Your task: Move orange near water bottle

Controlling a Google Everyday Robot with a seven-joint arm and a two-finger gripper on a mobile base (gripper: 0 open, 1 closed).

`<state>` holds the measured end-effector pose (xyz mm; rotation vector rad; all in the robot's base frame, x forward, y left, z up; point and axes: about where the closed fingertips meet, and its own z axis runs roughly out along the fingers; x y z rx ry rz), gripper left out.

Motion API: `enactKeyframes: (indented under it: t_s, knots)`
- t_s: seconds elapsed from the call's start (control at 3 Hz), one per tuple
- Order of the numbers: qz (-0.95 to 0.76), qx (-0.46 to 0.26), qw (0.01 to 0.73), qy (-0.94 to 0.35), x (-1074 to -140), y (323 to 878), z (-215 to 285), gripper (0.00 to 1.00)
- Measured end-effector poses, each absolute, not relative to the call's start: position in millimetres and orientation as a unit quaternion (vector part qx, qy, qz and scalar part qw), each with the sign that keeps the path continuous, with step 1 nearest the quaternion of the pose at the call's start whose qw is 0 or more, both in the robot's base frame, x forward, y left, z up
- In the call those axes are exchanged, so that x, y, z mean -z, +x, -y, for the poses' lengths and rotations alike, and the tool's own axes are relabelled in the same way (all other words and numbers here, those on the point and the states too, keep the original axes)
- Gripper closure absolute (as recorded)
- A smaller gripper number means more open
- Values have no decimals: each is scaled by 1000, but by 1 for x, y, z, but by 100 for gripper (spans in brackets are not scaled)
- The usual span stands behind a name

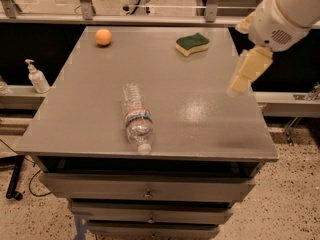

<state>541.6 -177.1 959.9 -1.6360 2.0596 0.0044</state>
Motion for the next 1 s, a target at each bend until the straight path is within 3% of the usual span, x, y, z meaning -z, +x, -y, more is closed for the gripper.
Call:
enactKeyframes:
  t_s: [0.67,1.0]
  knots:
    - [-749,-94,355,-551,-946,631,145,0]
    - [-749,-94,355,-551,-946,631,145,0]
